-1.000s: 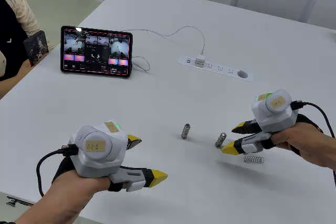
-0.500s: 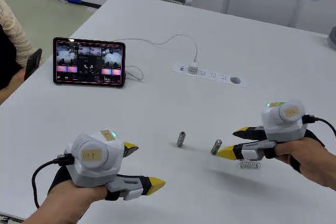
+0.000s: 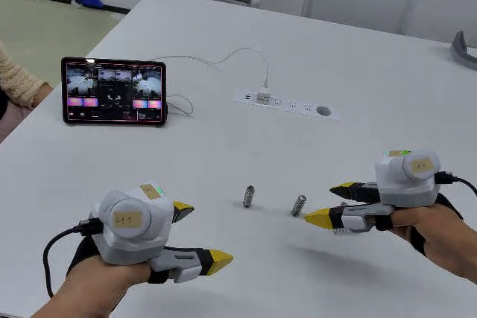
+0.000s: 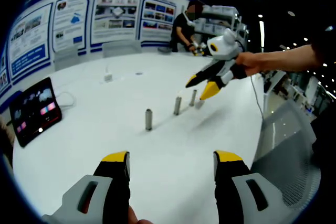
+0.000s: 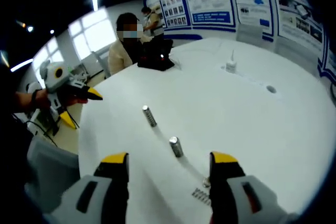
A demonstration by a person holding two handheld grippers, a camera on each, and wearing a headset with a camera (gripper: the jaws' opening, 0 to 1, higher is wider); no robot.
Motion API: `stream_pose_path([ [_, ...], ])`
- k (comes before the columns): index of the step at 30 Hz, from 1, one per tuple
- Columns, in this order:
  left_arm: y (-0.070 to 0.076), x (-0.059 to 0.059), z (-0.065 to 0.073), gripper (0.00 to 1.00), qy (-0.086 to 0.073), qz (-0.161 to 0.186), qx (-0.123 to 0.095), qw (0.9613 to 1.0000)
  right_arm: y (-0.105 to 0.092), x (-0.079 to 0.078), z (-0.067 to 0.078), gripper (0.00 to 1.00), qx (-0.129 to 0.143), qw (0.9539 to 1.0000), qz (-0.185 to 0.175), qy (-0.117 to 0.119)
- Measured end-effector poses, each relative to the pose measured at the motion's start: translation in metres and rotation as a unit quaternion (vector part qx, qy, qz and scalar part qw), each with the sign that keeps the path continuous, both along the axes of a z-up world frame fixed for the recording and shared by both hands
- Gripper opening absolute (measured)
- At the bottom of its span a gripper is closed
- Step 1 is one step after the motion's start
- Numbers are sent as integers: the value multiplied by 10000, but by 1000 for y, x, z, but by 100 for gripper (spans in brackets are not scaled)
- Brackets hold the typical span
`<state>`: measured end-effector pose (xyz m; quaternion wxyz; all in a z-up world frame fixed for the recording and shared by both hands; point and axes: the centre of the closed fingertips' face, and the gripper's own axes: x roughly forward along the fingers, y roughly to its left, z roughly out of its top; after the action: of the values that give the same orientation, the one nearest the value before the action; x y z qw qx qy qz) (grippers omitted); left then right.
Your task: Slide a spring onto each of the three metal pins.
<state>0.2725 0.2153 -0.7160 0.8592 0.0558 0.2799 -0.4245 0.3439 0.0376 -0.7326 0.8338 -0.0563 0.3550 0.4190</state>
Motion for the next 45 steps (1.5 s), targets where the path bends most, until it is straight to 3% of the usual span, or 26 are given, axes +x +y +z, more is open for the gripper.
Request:
stream_pose_path([
  [23,-20,13,1,66,-33,-192,6,9998,-37,-25,2,67,201,9981,-567,-121],
  [45,-47,26,1,67,-8,-332,-59,9994,-72,-57,-1,70,515,9912,-1210,-150],
])
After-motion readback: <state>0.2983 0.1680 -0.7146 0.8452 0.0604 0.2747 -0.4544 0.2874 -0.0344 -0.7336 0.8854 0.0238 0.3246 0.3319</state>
